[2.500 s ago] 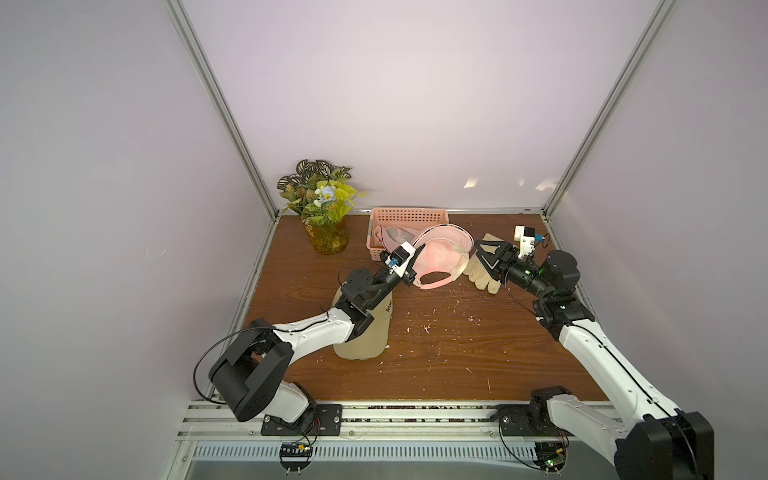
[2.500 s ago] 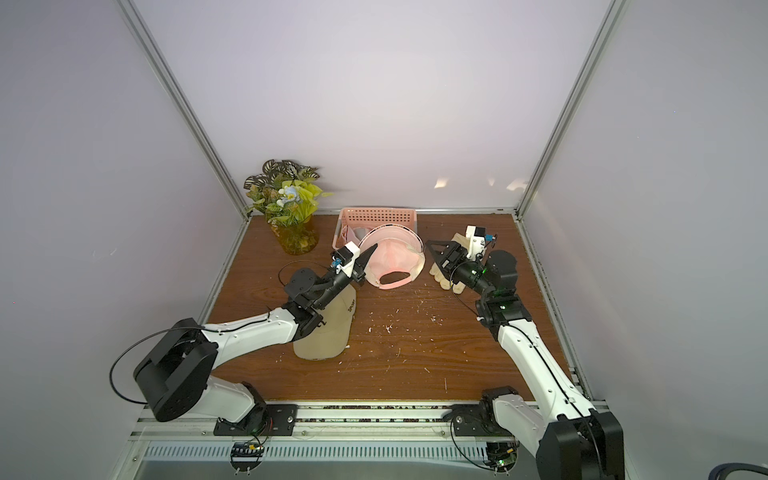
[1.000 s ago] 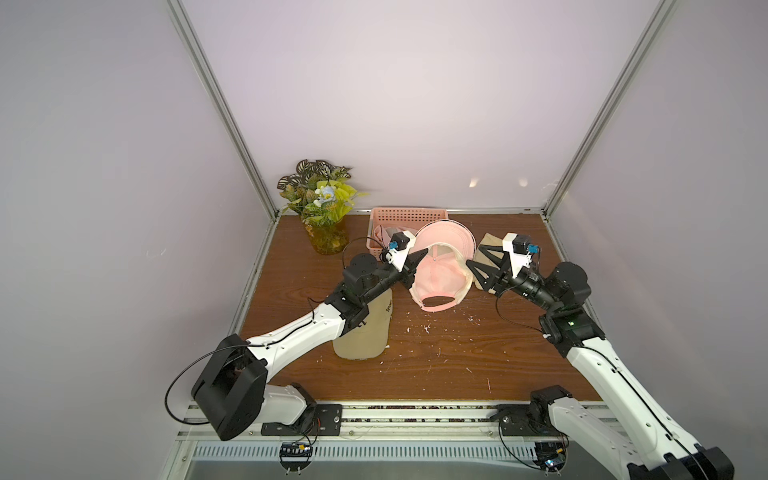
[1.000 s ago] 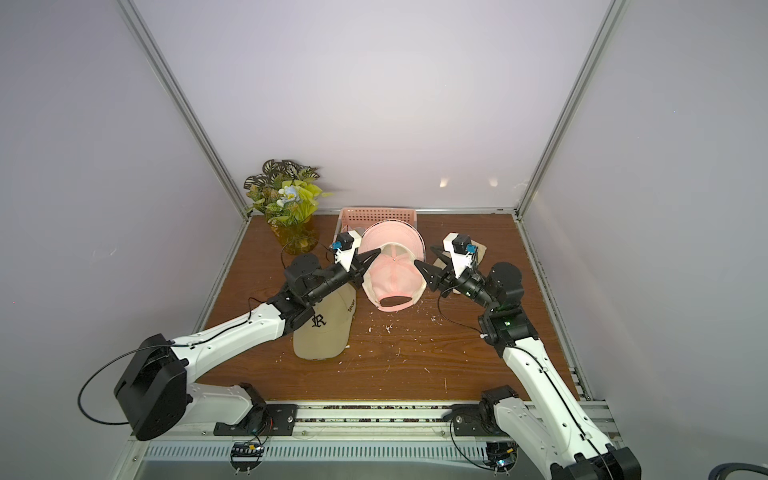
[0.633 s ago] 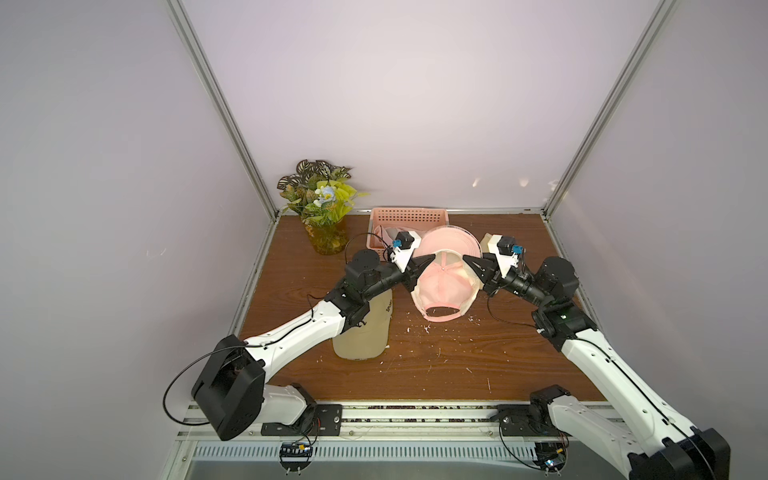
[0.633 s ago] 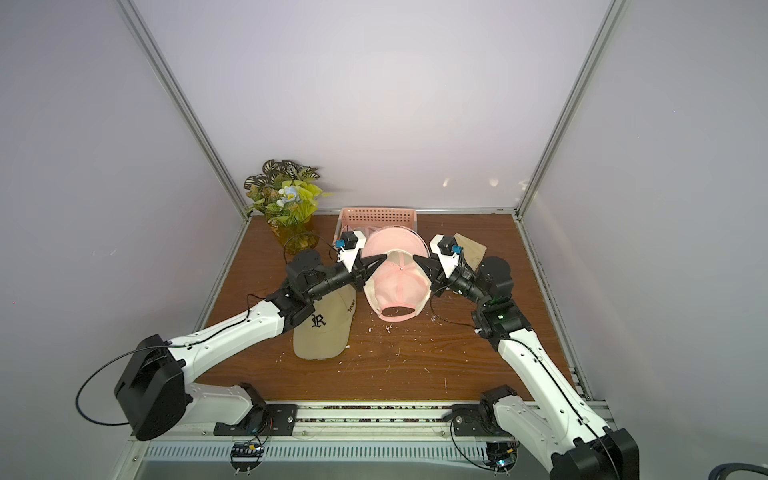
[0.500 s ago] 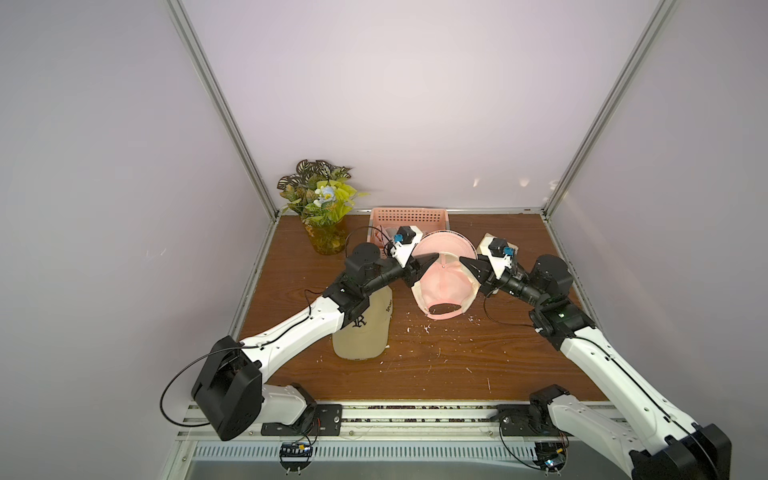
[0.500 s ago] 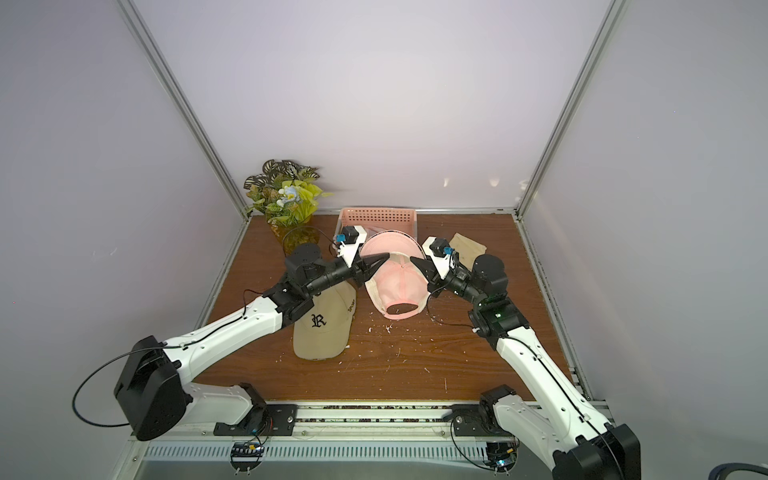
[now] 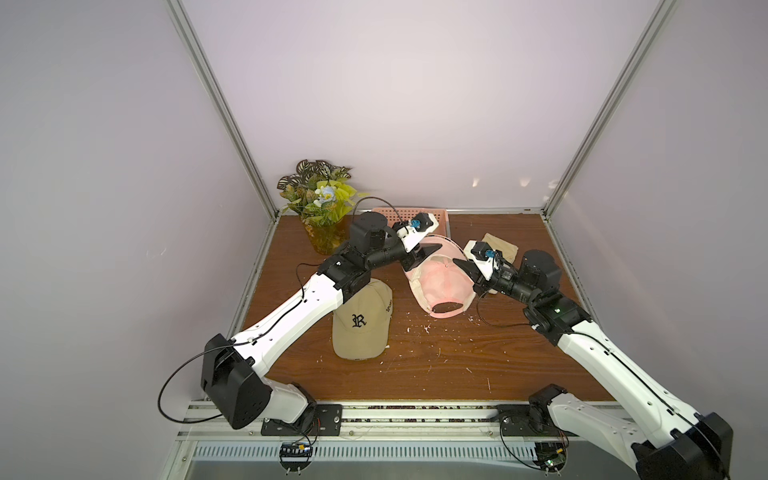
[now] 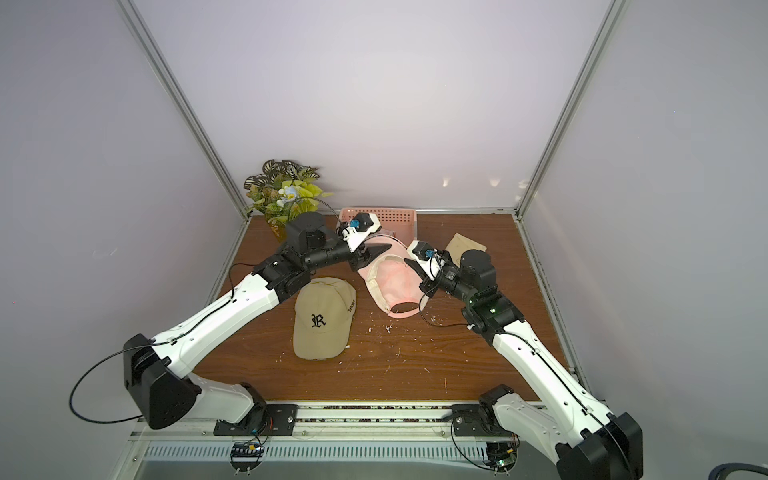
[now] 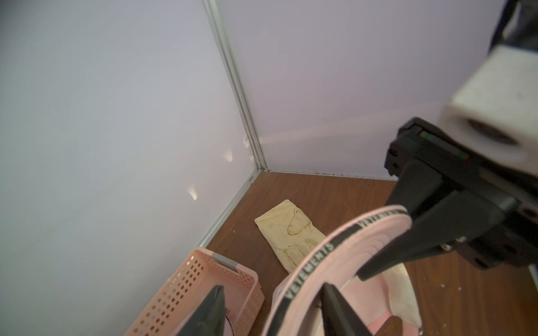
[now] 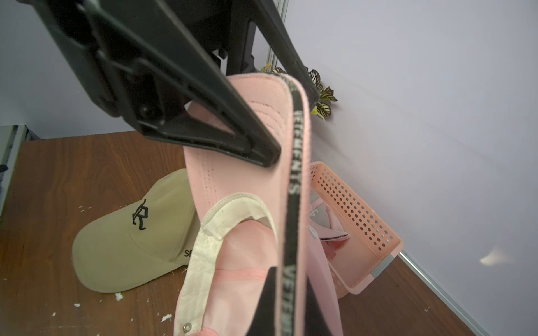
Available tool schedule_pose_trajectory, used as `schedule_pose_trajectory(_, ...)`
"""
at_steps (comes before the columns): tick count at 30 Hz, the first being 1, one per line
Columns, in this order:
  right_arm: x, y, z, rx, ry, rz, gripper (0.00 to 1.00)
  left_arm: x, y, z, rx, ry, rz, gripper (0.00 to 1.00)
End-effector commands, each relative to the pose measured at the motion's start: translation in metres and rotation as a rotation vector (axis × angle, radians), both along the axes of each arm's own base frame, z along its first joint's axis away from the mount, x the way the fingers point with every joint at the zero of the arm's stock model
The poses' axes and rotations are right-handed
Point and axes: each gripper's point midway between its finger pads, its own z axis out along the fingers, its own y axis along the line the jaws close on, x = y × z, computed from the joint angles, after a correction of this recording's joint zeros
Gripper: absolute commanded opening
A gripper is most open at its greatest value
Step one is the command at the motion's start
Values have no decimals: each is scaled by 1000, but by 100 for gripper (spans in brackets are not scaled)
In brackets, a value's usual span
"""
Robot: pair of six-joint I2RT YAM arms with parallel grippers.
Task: Turn the baseball cap inside out
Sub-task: Turn over the baseball cap.
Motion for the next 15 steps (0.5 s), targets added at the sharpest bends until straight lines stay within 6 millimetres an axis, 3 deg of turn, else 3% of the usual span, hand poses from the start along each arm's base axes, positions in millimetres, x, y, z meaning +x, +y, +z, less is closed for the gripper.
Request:
schedule_pose_trajectory(1, -13, 8, 39, 42, -121, 62, 5, -17, -8, -13, 33, 11, -131, 27)
schedule_pose_trajectory(2, -12, 7, 38, 47, -115, 50, 13, -17, -8, -10, 20, 7, -130, 7)
schedule_pose_trajectory(3, -9, 4, 38, 62, -101, 24, 25, -15, -6, -7, 7, -1, -107, 0)
schedule_pose_trajectory(5, -2, -6, 40, 127, -53, -60, 52, -10, 1, 0, -11, -48, -48, 0)
schedule_pose_trajectory(6, -1, -9, 42, 164, -29, -83, 57, -5, 7, 3, -25, -76, -3, 0)
schedule_pose_trajectory(9, -5, -17, 43, 264, 35, -107, 65, 6, 31, 18, -99, -197, 162, 0)
schedule_pose_trajectory(12, -7, -23, 47, 398, 126, -115, 70, 1, 51, 27, -190, -326, 237, 0)
schedule_pose_trajectory(15, 7, -35, 46, 588, 362, -167, 69, -6, 64, 30, -261, -402, 280, 0)
